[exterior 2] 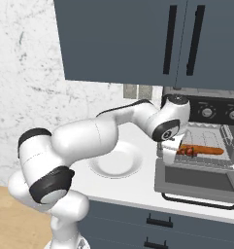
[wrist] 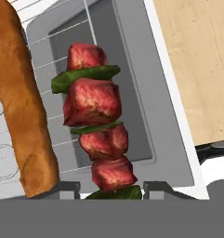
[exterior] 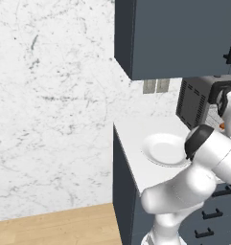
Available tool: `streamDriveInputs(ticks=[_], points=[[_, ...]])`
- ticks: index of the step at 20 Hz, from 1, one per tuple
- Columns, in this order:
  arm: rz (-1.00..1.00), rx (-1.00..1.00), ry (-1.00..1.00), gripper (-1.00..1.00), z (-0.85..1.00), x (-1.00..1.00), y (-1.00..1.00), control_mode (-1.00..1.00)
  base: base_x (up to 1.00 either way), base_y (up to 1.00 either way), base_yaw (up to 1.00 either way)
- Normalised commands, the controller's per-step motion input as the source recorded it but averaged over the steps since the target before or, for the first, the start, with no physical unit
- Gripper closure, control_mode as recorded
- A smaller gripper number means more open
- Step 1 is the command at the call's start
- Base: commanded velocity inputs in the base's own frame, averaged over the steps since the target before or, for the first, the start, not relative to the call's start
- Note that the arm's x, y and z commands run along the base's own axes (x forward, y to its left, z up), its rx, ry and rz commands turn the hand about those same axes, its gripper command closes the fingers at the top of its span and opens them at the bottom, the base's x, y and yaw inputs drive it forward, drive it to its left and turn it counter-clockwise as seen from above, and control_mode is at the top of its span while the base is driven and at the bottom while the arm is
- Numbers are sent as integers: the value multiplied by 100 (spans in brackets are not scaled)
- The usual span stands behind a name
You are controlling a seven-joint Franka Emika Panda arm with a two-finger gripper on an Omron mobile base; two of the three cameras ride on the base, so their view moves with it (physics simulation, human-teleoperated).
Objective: Pick up the kebab skewer and baguette bread, and place them inside the toaster oven. Close the toaster oven door and start by setting the timer.
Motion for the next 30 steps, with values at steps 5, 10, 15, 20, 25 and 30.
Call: streamDriveInputs(ticks=[5,10,15,20,25,30], points=[[-5,8,0,100,-7,6,-48,-100,0,0,0],[-1,0,0,100,-17,5,-3,-100,0,0,0],[0,0,0,100,-17,14,0,-100,0,0,0],[0,0,-2,100,-23,16,0,-100,0,0,0],[0,0,-5,100,-10,20,0,-100,0,0,0],[0,0,-8,100,-1,12,0,-100,0,0,0]])
